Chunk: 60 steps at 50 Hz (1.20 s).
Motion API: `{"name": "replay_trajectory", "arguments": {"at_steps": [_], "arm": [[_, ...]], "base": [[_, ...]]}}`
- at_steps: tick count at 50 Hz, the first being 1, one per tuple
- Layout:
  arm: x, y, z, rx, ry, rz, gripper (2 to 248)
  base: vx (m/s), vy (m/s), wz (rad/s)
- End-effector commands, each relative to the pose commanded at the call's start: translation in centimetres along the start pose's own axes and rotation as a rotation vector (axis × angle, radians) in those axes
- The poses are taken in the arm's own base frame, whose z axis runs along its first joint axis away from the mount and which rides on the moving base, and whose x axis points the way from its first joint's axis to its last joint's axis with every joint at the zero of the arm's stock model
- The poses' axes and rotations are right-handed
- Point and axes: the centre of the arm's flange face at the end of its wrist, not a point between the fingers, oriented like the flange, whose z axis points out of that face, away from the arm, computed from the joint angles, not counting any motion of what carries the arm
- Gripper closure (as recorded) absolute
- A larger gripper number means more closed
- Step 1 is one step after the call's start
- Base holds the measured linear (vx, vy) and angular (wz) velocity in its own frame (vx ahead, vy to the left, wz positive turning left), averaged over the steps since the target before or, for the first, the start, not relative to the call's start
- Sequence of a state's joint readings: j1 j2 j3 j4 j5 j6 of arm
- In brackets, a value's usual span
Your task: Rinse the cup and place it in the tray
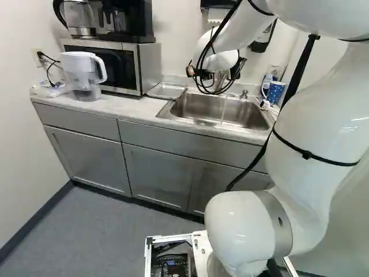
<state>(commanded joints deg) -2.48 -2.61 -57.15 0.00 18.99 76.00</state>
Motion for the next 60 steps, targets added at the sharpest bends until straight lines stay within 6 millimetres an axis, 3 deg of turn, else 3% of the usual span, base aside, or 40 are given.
{"name": "replay_trajectory", "arguments": {"at_steps": [60], "arm": [[0.00, 0.00, 0.00, 0.000, 0.000, -0.631, 125]], "base": [[0.000, 0.000, 0.000]]}}
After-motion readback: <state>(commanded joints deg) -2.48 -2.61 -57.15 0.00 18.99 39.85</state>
